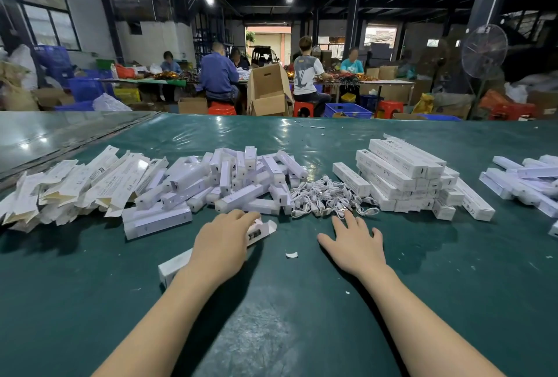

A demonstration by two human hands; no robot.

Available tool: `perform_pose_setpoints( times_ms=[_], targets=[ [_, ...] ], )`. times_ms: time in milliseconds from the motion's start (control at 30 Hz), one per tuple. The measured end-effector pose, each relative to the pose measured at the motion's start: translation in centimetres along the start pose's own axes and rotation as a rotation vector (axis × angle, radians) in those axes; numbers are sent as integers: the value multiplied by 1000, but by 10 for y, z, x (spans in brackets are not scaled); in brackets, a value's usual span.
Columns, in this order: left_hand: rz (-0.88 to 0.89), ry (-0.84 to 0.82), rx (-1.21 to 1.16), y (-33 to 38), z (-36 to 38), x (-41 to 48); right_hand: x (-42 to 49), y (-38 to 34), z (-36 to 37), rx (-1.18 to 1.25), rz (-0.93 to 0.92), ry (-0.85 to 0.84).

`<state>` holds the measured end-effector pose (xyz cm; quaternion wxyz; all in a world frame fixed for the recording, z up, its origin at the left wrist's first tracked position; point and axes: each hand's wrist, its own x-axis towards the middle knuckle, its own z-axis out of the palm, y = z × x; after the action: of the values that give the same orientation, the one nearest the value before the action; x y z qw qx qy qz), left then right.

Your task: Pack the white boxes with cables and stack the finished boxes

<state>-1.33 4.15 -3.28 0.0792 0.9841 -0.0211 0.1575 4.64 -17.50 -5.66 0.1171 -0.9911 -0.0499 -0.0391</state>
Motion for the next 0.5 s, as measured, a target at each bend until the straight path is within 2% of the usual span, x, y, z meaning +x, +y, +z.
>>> perform_pose_setpoints(
  times_ms=[167,267,433,500],
  targets=[
    [13,15,-42,-9,6,1,-8,3,-5,215,-83,250],
    [84,10,-142,-6,3,0,-11,6,-7,325,-98,351],
    [272,-143,-310,5,-5,-6,-4,4,-4,95,-71,70],
    [307,-183,-318,9,-4,-8,-2,4,-2,144,-46,97]
  ],
)
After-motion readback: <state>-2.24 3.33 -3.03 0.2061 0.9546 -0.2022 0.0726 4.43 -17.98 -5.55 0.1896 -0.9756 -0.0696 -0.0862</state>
